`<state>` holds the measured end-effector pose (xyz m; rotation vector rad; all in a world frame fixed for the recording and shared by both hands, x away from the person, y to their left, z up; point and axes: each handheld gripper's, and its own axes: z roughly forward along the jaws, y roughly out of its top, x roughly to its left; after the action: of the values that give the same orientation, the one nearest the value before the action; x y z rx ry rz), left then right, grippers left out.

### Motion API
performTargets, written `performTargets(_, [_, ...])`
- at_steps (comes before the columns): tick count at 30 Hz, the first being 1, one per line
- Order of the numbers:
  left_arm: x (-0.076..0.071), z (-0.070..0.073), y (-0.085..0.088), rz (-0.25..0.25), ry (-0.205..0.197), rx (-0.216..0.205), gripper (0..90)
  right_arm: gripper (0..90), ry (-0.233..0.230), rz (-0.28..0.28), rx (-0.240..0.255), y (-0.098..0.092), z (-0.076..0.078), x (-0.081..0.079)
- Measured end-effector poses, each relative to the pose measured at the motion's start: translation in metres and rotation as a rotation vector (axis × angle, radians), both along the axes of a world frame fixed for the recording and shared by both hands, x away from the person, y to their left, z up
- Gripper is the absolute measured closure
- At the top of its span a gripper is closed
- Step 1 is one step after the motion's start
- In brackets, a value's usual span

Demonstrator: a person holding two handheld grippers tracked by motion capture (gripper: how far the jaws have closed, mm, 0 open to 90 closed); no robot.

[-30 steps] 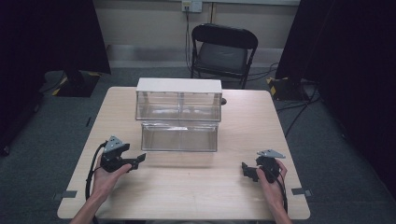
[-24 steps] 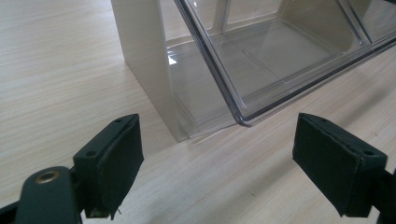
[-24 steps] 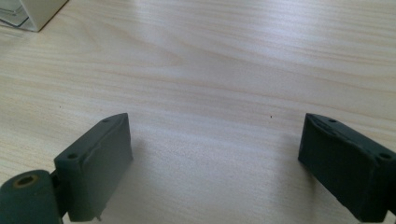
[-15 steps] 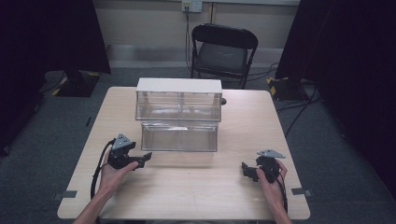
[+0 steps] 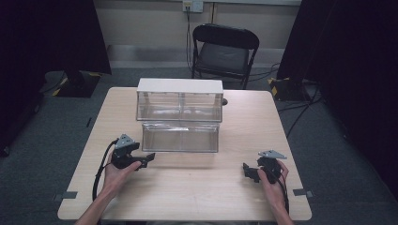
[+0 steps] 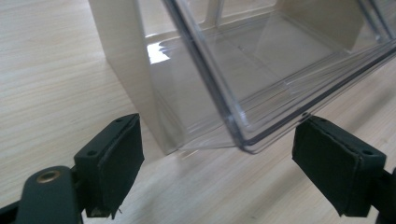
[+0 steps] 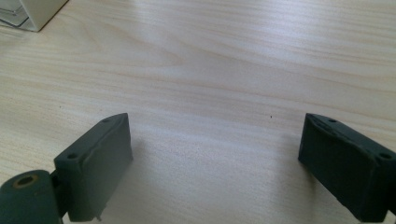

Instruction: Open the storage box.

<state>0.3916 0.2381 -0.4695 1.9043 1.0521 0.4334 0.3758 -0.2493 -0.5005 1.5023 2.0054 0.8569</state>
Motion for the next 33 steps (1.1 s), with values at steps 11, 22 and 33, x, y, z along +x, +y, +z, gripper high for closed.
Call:
performTargets(11, [-0.0010, 0.0016, 0.0023, -0.009, -0.005, -0.017, 16.2, 9.0, 0.000, 0.000, 0.000, 0.0000, 0.0000, 0.0000])
performTargets(22, [-0.0016, 0.0025, 0.0023, -0.026, -0.013, -0.025, 17.1, 9.0, 0.000, 0.000, 0.000, 0.0000, 0.0000, 0.0000])
performTargets(33, [-0.0026, 0.0034, 0.0024, -0.027, -0.018, -0.032, 17.0, 9.0, 0.000, 0.000, 0.000, 0.0000, 0.0000, 0.0000])
